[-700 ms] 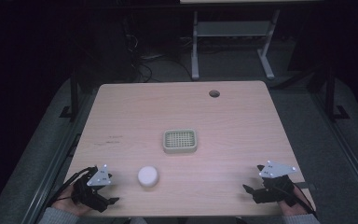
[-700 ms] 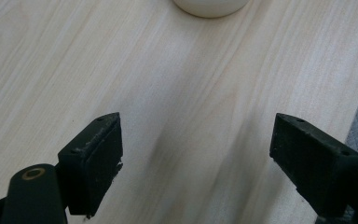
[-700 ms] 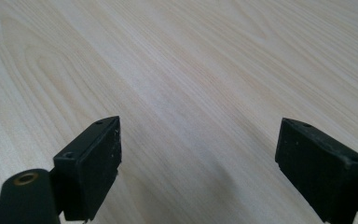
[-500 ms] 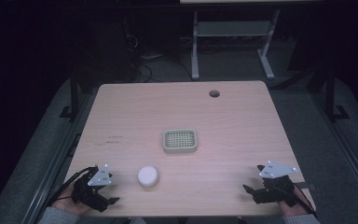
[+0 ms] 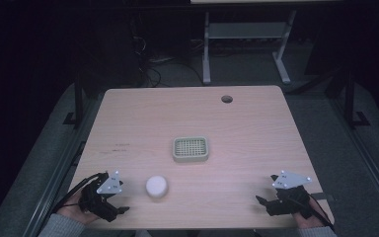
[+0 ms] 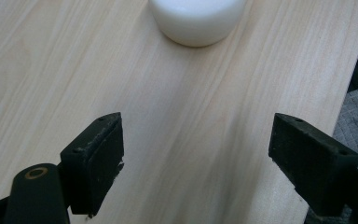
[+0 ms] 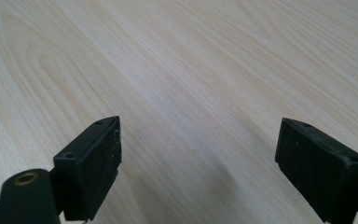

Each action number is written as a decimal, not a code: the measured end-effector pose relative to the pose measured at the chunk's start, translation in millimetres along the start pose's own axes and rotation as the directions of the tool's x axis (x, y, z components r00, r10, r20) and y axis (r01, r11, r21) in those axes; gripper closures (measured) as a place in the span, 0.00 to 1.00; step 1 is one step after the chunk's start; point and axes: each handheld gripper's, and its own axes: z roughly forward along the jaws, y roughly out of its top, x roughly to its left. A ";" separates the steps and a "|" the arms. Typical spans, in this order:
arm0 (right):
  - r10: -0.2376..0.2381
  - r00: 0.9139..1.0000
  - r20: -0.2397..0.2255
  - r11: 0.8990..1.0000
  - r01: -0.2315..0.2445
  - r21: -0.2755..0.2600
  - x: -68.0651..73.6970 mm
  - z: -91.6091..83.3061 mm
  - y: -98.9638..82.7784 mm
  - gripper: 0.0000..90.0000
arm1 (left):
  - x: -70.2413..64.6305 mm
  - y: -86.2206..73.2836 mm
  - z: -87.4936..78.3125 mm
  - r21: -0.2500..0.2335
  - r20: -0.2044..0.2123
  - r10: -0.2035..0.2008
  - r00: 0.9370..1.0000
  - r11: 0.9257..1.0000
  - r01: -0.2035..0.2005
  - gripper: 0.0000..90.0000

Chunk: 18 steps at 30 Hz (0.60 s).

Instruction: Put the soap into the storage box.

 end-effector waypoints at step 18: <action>0.026 1.000 -0.008 1.000 -0.026 -0.003 2.7 -0.7 0.9 0.15 | 3.9 23.2 2.6 0.066 0.026 0.062 0.998 0.996 -0.063 0.20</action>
